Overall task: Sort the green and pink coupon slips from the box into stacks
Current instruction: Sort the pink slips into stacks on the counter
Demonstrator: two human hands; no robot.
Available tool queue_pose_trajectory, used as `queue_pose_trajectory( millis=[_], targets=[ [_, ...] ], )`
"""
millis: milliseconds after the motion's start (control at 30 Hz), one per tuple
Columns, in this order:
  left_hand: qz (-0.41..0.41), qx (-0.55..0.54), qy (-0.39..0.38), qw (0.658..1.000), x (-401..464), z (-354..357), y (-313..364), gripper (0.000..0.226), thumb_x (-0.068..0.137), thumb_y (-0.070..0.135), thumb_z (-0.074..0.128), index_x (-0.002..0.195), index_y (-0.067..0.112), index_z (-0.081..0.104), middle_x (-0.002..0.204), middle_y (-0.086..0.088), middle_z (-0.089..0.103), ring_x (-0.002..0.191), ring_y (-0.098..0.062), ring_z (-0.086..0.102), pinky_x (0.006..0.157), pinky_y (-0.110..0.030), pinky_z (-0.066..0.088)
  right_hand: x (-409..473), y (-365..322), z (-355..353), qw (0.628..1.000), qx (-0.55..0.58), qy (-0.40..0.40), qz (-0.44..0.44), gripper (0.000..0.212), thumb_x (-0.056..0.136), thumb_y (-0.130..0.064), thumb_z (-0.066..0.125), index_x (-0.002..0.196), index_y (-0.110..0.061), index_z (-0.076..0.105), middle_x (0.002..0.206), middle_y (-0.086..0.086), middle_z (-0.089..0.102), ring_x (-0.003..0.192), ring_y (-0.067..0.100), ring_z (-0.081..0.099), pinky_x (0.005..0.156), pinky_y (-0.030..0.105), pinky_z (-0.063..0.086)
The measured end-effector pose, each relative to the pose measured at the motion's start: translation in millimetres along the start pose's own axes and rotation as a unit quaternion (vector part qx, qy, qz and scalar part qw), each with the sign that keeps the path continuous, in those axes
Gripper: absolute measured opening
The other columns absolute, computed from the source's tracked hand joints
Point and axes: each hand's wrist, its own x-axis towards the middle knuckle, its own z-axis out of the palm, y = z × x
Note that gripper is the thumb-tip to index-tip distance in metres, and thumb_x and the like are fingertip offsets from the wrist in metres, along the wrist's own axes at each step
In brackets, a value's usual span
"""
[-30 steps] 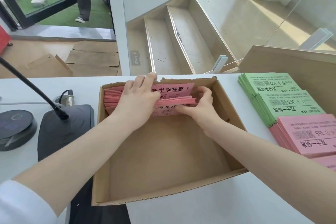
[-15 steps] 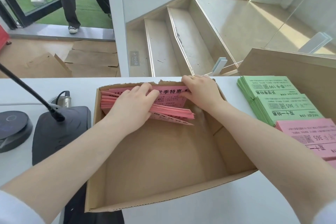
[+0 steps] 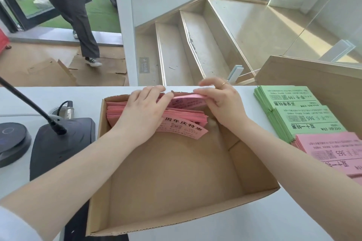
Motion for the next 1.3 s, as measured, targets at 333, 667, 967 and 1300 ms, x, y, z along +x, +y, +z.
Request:
queue_pose_trajectory(
  millis=[333,667,967,1300],
  targets=[
    [0.030,0.080,-0.172,0.981,1,4,-2,0.020,0.093,0.033,0.049,0.112,0.027,0.050,0.108,0.010,0.059,0.113,-0.015,0.046,0.094,-0.033,0.022,-37,-23,-10,0.880,0.171,-0.368,0.249,0.052,0.068,-0.040,0.077,0.112,-0.031,0.052,0.108,-0.015,0.062,0.100,0.004,0.059,0.095,0.026,0.044],
    [0.011,-0.074,-0.038,0.996,-10,-58,25,0.028,0.092,0.035,0.048,0.115,0.021,0.054,0.103,-0.001,0.063,0.099,-0.027,0.055,0.065,-0.030,0.032,-62,-59,-52,0.908,0.329,-0.104,0.235,0.056,0.071,0.004,0.075,0.107,-0.030,0.050,0.092,-0.018,0.064,0.089,-0.006,0.061,0.079,0.011,0.045],
    [0.046,-0.073,0.133,0.987,-67,-133,123,0.021,0.078,0.031,0.069,0.090,0.014,0.064,0.075,-0.003,0.067,0.066,-0.031,0.062,0.052,-0.031,0.040,-136,-91,-122,0.886,0.418,0.079,0.183,0.034,0.076,0.001,0.064,0.095,-0.026,0.069,0.092,-0.013,0.072,0.094,0.011,0.066,0.084,0.030,0.053],
    [-0.083,-0.158,-0.028,0.984,-177,-129,219,0.023,0.077,0.044,0.065,0.094,0.028,0.062,0.081,0.009,0.066,0.076,-0.016,0.060,0.062,-0.031,0.049,-291,-83,-163,0.853,0.456,0.019,0.255,0.032,0.081,0.013,0.057,0.101,-0.011,0.062,0.091,-0.009,0.073,0.090,0.013,0.068,0.075,0.024,0.054]
  ],
)
